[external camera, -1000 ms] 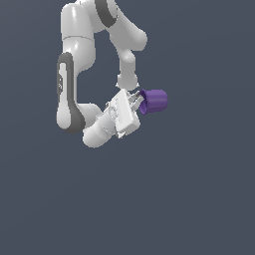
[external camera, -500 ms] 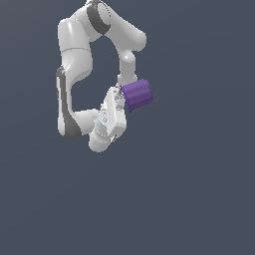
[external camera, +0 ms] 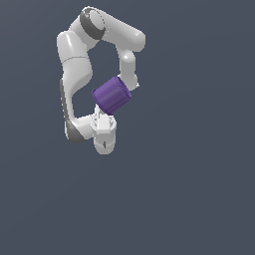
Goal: Pick up the object and move it to a goal position.
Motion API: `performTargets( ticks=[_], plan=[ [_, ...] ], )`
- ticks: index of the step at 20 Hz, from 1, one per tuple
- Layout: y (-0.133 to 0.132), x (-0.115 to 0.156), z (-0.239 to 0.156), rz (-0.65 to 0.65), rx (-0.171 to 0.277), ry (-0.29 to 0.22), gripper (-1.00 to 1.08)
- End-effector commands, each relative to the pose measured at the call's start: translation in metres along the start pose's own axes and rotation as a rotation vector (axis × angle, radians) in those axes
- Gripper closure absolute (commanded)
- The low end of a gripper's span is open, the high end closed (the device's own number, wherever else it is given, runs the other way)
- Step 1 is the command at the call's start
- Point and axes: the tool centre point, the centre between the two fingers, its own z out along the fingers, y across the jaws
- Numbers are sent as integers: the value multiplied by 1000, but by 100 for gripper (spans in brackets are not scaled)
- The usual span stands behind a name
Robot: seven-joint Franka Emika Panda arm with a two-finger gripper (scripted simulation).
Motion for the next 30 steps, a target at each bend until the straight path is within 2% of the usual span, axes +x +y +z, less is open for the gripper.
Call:
performTargets(
  ticks=[1,13,18,24,30],
  plan=[
    [-5,-16,-1,4,8,-89,108],
    [-33,-90,-36,25,70,-544,108],
    [-44,-110,-56,31,96,-708,108],
    [-52,-123,-75,35,119,-837,108],
    [-56,-128,-83,36,129,-889,108]
  ],
)
